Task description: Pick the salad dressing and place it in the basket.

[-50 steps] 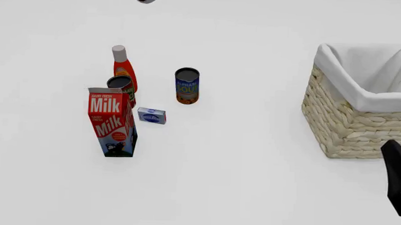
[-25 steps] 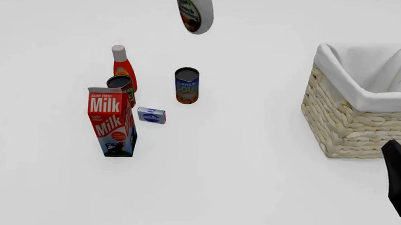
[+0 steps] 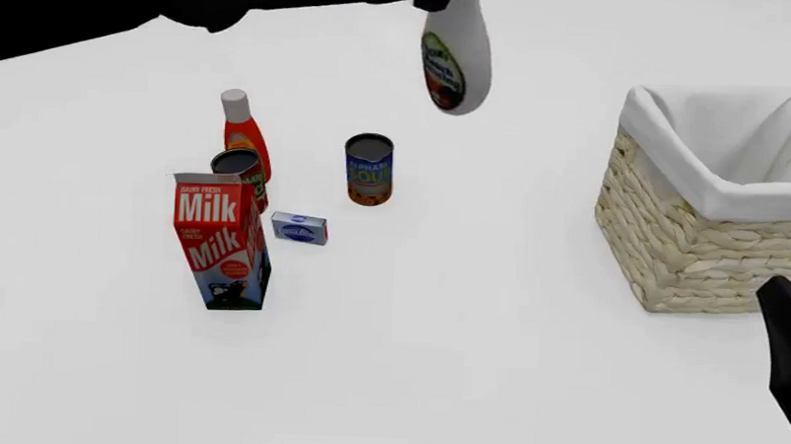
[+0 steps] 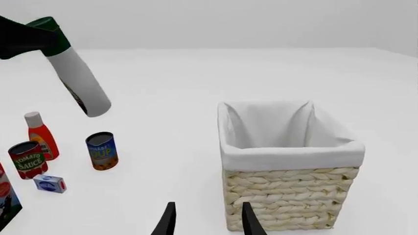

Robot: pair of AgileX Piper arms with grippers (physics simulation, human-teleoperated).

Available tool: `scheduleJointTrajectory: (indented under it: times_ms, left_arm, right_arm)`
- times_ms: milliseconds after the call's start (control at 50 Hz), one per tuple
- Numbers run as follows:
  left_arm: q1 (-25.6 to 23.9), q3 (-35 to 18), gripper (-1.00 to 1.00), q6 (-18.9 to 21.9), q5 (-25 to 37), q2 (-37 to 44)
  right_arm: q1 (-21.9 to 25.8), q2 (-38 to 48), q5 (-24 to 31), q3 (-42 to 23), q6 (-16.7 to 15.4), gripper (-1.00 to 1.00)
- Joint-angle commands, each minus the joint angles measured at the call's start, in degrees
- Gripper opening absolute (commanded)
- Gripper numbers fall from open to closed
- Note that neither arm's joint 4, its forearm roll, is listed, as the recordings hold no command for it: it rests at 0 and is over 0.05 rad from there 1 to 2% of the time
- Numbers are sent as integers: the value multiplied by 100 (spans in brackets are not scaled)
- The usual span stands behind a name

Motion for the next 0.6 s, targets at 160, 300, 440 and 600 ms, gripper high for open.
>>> scheduleJointTrajectory:
  times_ms: [160, 300, 440, 600]
  left_arm:
    - [-310, 149, -100, 68, -210, 197]
    - [-324, 172, -100, 111, -211, 178]
    - [-327, 223, -100, 126, -237, 179]
    - [-355, 259, -100, 127, -250, 152]
  right_arm:
    - [19, -8, -3, -19, 7, 100]
    - [222, -8, 177, -206, -278, 100]
    - [528, 104, 586, -546, -767, 100]
    - [967, 606, 638, -932, -1108, 100]
